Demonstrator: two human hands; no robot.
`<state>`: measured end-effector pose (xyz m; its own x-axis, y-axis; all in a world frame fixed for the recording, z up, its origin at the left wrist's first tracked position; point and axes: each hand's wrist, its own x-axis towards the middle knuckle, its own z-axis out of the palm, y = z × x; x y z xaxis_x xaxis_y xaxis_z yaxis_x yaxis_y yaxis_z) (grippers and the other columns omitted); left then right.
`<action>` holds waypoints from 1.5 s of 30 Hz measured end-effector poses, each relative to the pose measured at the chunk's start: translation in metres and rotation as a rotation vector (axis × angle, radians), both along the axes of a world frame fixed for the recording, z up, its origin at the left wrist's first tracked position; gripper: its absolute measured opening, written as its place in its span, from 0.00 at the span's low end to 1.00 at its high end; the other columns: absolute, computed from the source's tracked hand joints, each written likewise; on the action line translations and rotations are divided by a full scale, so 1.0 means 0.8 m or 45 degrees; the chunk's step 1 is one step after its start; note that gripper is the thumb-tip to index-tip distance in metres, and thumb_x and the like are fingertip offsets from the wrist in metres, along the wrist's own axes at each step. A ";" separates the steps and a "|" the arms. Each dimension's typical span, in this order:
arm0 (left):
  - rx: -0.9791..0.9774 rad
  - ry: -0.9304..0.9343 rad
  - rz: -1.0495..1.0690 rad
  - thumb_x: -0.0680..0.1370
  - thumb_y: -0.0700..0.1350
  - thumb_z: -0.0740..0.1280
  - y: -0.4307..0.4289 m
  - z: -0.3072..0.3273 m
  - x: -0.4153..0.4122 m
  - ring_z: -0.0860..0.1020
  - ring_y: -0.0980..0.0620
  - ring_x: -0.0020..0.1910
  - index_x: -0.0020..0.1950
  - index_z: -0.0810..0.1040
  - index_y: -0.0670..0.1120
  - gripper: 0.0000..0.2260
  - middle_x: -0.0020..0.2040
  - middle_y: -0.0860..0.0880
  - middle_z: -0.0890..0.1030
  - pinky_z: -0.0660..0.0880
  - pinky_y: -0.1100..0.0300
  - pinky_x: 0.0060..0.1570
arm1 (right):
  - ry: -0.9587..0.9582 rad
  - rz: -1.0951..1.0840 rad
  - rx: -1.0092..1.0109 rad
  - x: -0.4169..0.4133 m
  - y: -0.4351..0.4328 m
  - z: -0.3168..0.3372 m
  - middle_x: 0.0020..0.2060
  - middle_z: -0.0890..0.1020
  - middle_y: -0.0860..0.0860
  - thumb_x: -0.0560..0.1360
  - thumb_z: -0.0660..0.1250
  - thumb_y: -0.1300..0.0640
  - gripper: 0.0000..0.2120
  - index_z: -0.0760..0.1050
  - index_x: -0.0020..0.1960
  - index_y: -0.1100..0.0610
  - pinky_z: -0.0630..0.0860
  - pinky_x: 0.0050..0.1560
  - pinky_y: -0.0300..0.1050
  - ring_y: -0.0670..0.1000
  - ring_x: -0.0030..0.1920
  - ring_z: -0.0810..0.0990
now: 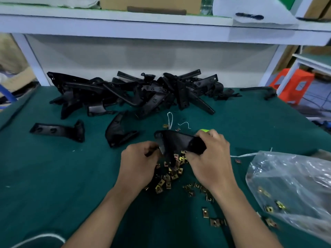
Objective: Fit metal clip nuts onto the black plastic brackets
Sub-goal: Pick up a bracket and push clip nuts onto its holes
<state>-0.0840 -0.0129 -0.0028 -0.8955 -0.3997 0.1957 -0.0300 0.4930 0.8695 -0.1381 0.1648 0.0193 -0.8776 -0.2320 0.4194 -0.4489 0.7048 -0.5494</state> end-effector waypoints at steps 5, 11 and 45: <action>0.222 0.009 -0.057 0.77 0.38 0.72 -0.003 -0.001 -0.004 0.84 0.62 0.40 0.44 0.87 0.56 0.12 0.39 0.59 0.87 0.77 0.71 0.42 | 0.062 -0.050 -0.086 0.000 0.006 -0.002 0.24 0.71 0.47 0.69 0.76 0.49 0.18 0.69 0.30 0.51 0.64 0.28 0.44 0.50 0.28 0.70; 0.459 0.023 -0.137 0.77 0.36 0.72 -0.002 0.002 -0.006 0.85 0.57 0.43 0.44 0.88 0.56 0.14 0.43 0.53 0.88 0.78 0.68 0.43 | 0.062 -0.240 -0.201 0.007 -0.008 -0.016 0.24 0.73 0.43 0.73 0.71 0.39 0.17 0.67 0.35 0.46 0.64 0.26 0.41 0.46 0.27 0.73; 0.491 -0.037 -0.266 0.81 0.48 0.69 0.010 0.015 0.006 0.82 0.45 0.33 0.34 0.83 0.43 0.16 0.34 0.43 0.85 0.76 0.55 0.37 | -0.890 0.414 -1.053 0.016 -0.022 -0.013 0.29 0.81 0.56 0.73 0.74 0.68 0.14 0.83 0.34 0.52 0.77 0.31 0.45 0.52 0.26 0.76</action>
<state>-0.0788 -0.0047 0.0089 -0.9679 -0.2480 0.0408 0.0084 0.1303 0.9914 -0.1252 0.1476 0.0089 -0.9284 -0.3714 -0.0093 0.0442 -0.0855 -0.9954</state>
